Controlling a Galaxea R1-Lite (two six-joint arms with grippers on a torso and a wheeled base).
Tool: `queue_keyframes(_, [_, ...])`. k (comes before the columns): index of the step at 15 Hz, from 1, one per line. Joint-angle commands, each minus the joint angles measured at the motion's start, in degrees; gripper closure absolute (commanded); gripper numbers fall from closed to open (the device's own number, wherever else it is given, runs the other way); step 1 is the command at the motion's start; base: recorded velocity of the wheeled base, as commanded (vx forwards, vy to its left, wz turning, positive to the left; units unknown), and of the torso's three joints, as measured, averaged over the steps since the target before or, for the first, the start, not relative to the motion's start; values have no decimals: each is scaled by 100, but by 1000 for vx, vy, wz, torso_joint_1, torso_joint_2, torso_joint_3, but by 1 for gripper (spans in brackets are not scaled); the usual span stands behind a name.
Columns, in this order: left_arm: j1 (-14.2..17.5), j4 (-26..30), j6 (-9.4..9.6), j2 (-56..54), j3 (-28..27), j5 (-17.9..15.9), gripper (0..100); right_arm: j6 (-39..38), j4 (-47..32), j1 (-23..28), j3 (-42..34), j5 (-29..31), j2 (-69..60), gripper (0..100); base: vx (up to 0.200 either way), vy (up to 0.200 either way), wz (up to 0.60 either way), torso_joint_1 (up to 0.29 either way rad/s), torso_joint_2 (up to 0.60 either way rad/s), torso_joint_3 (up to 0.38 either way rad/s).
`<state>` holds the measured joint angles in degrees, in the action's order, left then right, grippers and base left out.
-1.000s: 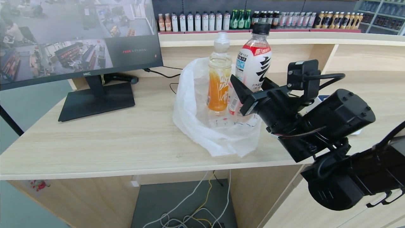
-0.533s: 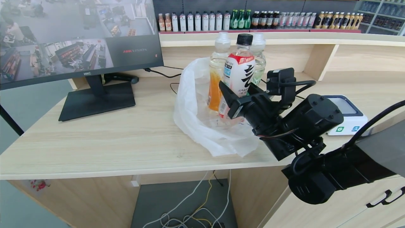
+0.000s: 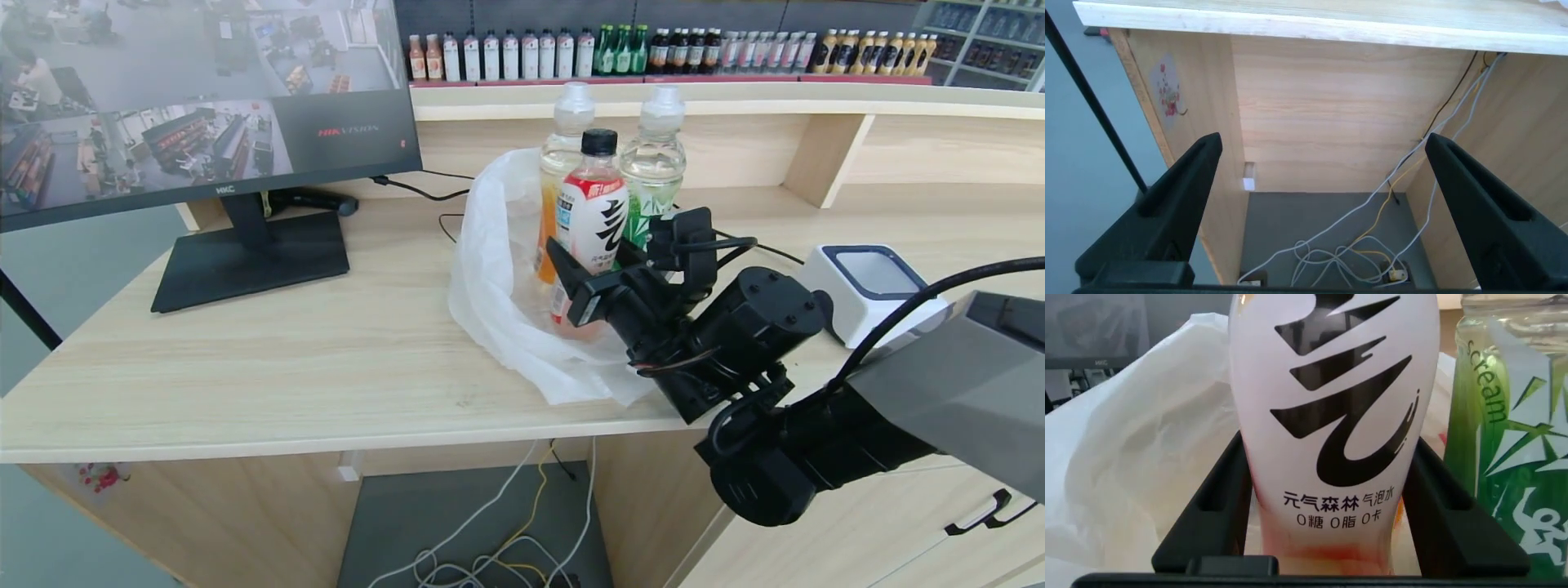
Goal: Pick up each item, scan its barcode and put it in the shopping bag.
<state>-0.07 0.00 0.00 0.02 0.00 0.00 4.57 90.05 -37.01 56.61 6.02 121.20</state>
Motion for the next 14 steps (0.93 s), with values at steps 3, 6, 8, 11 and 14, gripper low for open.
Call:
queue_keyframes(3, [-1, 0, 0, -2, 0, 0, 0, -35, -5, 1, -71, 4, 132, 100, 0, 0, 0, 0, 0, 0])
queue_keyframes(6, [-1, 0, 0, -2, 0, 0, 0, -35, -5, -8, -71, 4, 176, 100, 0, 0, 0, 0, 0, 0])
queue_keyframes(8, [-1, 0, 9, -2, 0, 0, 0, -35, -5, -25, -107, 4, 167, 100, 0, 0, 0, 0, 0, 0])
queue_keyframes(11, [-1, 0, 9, -2, 0, 0, 0, -35, -5, -61, -195, 4, 158, 100, 0, 0, 0, 0, 0, 0])
queue_keyframes(14, [-1, 0, 9, -2, 0, 0, 0, -35, -5, -69, -203, 4, 150, 100, 0, 0, 0, 0, 0, 0])
